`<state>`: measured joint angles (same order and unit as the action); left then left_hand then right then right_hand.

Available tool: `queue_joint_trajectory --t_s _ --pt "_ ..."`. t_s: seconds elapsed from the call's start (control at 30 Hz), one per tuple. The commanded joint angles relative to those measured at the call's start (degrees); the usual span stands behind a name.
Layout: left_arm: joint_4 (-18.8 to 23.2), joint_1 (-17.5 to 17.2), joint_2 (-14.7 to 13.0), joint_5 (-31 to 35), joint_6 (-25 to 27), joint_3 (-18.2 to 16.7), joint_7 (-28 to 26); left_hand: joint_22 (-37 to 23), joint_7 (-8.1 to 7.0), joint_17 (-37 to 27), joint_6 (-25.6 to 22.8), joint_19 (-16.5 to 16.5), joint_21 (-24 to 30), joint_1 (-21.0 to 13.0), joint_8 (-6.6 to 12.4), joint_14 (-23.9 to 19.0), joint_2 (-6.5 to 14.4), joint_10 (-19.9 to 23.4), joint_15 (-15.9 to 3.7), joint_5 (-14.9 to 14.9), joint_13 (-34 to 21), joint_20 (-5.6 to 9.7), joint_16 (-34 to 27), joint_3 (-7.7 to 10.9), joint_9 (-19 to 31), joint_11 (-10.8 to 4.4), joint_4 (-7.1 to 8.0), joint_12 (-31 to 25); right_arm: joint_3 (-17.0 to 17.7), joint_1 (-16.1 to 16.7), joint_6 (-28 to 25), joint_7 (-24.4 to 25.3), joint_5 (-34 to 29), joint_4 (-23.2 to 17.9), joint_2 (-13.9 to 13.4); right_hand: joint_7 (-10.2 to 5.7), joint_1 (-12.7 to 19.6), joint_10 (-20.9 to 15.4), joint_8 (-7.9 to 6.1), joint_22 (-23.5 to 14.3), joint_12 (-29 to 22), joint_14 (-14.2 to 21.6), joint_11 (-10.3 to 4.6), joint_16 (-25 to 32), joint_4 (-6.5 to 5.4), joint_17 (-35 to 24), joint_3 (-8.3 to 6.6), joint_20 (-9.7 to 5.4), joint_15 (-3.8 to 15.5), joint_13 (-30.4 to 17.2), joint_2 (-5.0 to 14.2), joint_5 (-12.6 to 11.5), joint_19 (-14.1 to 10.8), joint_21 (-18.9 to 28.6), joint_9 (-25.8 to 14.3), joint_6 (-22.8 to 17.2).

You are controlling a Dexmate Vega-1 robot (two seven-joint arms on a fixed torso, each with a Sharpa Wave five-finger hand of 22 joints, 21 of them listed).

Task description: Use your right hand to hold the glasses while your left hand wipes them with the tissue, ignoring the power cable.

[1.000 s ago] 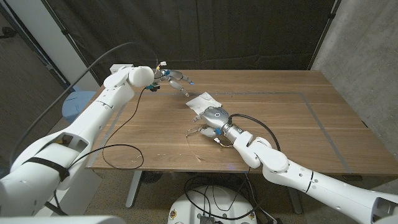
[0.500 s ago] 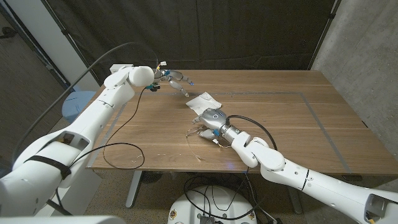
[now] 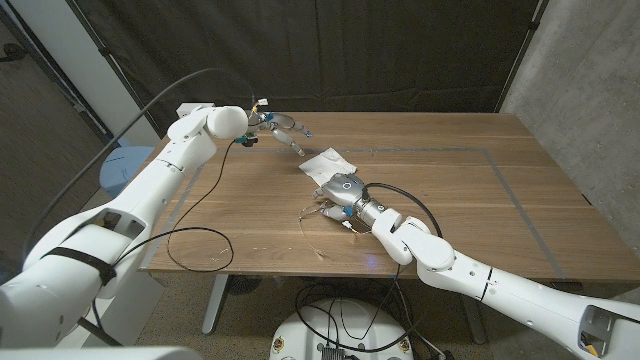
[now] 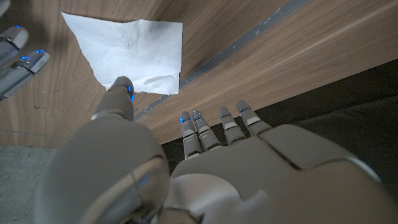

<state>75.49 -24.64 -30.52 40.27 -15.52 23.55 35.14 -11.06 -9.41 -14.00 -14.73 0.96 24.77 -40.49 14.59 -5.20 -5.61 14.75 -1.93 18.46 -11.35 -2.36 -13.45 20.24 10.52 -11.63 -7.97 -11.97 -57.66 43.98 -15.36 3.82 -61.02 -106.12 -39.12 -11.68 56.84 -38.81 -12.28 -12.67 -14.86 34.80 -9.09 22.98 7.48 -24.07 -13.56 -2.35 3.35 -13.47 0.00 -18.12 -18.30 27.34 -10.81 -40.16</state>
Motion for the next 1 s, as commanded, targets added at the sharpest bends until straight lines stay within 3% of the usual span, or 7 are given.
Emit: queue_joint_trajectory --t_s 0.03,0.3,0.53,0.63,0.67,0.77,1.0 --pt "-0.94 0.65 0.45 -0.20 -1.13 0.13 -0.55 -0.27 0.82 -0.15 -0.01 0.14 -0.11 -0.16 -0.49 0.08 0.09 -0.07 -2.41 0.38 -0.10 -0.60 0.24 -0.11 0.29 0.74 0.31 0.01 -0.81 -1.19 -0.29 -3.70 -0.65 0.39 -0.42 -0.17 0.60 -1.68 -0.26 -0.26 -0.71 0.22 -0.40 0.83 -0.16 -0.69 0.67 -4.86 10.11 -0.30 0.57 -0.22 -0.04 0.51 -0.13 -1.69" --pt "-0.99 0.77 0.56 -0.14 -0.97 0.06 -0.52 -0.29 1.42 -0.25 0.54 0.28 -0.24 -0.30 -0.88 0.30 0.15 -0.75 -2.22 0.63 -0.13 -0.96 0.33 -0.34 0.32 1.34 0.46 0.24 -0.84 -1.24 1.15 -3.56 0.40 0.60 -0.85 -0.26 1.66 -4.70 -0.98 -0.35 -2.00 1.39 -1.50 1.44 -0.16 -1.37 1.48 -4.80 10.10 -0.76 1.37 -0.45 -0.33 1.03 -0.17 -5.72" --pt "-1.45 1.06 0.69 -0.21 -0.83 0.08 -0.20 -0.32 1.63 -0.37 1.03 0.34 -0.34 -0.29 -1.25 0.43 0.23 -1.14 -2.19 0.83 -0.16 -1.00 0.38 -0.64 0.36 1.66 0.70 0.32 -0.97 -1.31 3.16 -1.71 1.79 1.74 -0.57 -0.24 4.95 -8.39 -1.72 -0.45 -3.75 4.21 -2.02 3.20 0.70 -2.97 2.61 -4.92 10.29 -1.73 2.12 -0.76 -0.69 1.92 -0.26 -11.61" --pt "-1.62 1.14 0.69 -0.20 -0.88 0.08 -0.22 -0.33 1.73 -0.42 1.21 0.31 -0.34 -0.28 -1.36 0.39 0.38 -0.96 -2.23 0.88 -0.18 -0.94 0.36 -0.68 0.37 1.83 0.81 0.22 -0.98 -1.26 3.93 -0.48 2.21 2.25 -0.50 0.33 6.77 -12.46 -3.83 -0.62 -5.49 5.88 -1.86 4.69 0.44 -4.74 4.23 -5.09 10.28 -2.93 2.82 -0.85 -0.77 2.88 -0.69 -19.39" --pt "-1.68 1.17 0.70 -0.21 -0.92 0.09 -0.21 -0.33 1.69 -0.45 1.30 0.27 -0.33 -0.25 -1.42 0.37 0.49 -0.96 -2.24 0.91 -0.18 -0.87 0.35 -0.70 0.38 1.98 0.89 0.20 -0.98 -1.19 3.98 -0.12 2.25 2.37 -0.44 0.21 7.23 -14.50 -4.18 -0.66 -6.31 6.64 -1.89 5.16 0.41 -5.23 4.67 -5.07 10.34 -3.35 2.99 -0.87 -0.99 3.25 -0.77 -20.55" --pt "-1.98 1.28 0.74 -0.21 -1.04 0.16 -0.15 -0.35 1.73 -0.53 1.57 0.26 -0.36 -0.10 -1.59 0.33 0.73 -0.98 -2.23 0.95 -0.20 -0.91 0.32 -0.81 0.40 2.11 1.14 0.18 -0.85 -1.05 4.06 0.62 2.55 2.57 -0.31 0.87 8.11 -15.96 -5.71 -0.80 -6.78 8.29 -2.05 6.06 0.28 -6.21 5.35 -5.18 10.36 -4.06 3.59 -0.96 -1.42 4.05 -0.88 -24.60" --pt "-2.77 1.53 0.91 -0.08 -1.39 0.35 -0.33 -0.37 1.46 -0.66 1.70 0.12 -0.34 0.21 -1.73 0.30 1.12 -0.99 -2.31 0.94 -0.22 -0.73 0.29 -1.02 0.43 1.97 1.56 0.13 0.15 -0.31 4.22 4.07 4.20 3.11 0.03 1.11 8.72 -17.52 -6.25 -0.96 -7.21 9.25 -2.09 6.33 0.09 -6.73 5.60 -5.36 10.37 -4.61 4.42 -1.04 -2.03 4.90 -0.70 -26.34"
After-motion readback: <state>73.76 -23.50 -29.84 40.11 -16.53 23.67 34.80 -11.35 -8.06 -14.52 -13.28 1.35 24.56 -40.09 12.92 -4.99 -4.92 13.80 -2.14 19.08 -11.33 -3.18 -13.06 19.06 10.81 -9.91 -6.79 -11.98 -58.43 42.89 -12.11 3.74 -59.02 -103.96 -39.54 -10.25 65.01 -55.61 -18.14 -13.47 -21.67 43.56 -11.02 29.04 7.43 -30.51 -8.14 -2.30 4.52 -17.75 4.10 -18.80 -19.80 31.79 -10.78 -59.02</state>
